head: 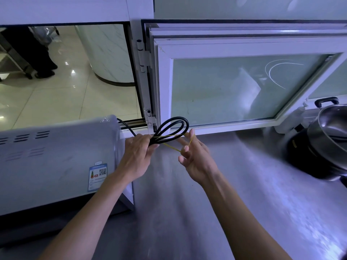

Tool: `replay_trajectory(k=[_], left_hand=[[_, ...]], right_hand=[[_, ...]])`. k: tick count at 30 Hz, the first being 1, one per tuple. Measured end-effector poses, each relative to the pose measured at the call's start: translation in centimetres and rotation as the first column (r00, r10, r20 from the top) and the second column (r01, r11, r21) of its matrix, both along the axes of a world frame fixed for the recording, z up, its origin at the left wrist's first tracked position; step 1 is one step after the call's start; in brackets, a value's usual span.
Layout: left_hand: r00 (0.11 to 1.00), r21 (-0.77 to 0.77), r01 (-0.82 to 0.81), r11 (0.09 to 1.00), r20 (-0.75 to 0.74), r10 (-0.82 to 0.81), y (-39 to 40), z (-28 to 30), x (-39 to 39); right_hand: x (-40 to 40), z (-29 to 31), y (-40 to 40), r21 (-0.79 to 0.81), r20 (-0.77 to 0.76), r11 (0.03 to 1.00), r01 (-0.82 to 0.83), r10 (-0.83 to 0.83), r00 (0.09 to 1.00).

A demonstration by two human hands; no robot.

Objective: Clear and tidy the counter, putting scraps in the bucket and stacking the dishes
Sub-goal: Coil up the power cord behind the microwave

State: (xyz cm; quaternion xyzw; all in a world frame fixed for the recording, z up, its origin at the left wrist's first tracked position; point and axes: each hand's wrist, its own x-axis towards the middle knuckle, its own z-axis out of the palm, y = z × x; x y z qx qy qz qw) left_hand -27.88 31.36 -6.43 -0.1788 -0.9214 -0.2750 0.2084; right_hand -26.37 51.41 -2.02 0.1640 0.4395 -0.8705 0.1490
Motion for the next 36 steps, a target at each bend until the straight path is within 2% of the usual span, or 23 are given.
replay_trajectory(k=[7, 12, 16, 20, 28, 36], left_hand=[[0.999, 0.056, -0.009, 0.998, 0.037, 0.007, 0.0, 0.2, 0.1], [0.995, 0.098, -0.035, 0.995, 0.093, 0.026, 0.1, 0.4, 0.2], [0.994, 0.100, -0.038, 0.994, 0.108, 0.027, 0.2, 0.6, 0.3], [0.985, 0.124, -0.067, 0.990, 0.166, 0.046, 0.1, 0.6, 0.2], [0.968, 0.230, -0.116, 0.966, 0.246, 0.058, 0.1, 0.6, 0.3], [0.992, 0.124, -0.015, 0.992, 0.125, -0.001, 0.2, -0.1, 0.1]], right_hand=[[0.3, -0.9, -0.3, -0.027, 0.112, 0.993, 0.117, -0.114, 0.987], [0.9, -0.5, -0.5, -0.209, 0.139, 0.974, 0.092, -0.064, 0.988], [1.1, -0.2, -1.3, -0.315, 0.178, 0.936, 0.157, -0.104, 0.978], [1.1, -0.2, -1.7, -0.320, 0.189, 0.930, 0.181, -0.124, 0.974], [2.5, -1.7, -3.4, -0.274, 0.215, 0.954, 0.119, -0.060, 0.975], [0.8, -1.2, -0.7, -0.191, 0.151, 0.979, 0.076, -0.047, 0.987]])
